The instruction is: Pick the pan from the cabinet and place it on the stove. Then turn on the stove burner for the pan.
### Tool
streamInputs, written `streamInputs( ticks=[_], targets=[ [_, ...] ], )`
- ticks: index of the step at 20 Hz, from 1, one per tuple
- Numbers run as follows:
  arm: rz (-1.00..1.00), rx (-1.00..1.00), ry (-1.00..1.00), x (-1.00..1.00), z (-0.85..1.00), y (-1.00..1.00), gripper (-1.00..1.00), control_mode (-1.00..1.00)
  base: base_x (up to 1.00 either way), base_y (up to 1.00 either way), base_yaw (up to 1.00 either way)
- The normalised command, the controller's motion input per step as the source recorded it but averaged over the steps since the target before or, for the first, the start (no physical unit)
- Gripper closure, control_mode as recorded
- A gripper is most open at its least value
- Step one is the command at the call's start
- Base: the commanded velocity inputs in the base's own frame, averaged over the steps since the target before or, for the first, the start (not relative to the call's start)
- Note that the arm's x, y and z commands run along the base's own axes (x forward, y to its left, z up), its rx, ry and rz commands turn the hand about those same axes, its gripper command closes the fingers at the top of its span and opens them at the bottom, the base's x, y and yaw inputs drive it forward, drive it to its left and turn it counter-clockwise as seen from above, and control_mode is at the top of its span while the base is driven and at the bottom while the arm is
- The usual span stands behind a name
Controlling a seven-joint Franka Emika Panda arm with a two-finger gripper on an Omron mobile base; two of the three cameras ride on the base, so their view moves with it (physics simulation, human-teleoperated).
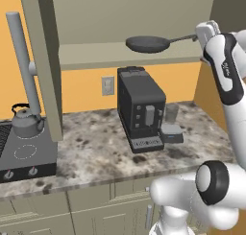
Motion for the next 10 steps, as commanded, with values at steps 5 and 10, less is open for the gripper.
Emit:
streamInputs(
  ticks=[5,10],
  targets=[
    [-0.05,0.00,0.00,0.49,0.00,-0.56,-1.00,-1.00,0.00,0.00,0.00],
    [-0.01,0.00,0.00,0.62,0.00,-0.39,-1.00,-1.00,0.00,0.00,0.00]
  ],
)
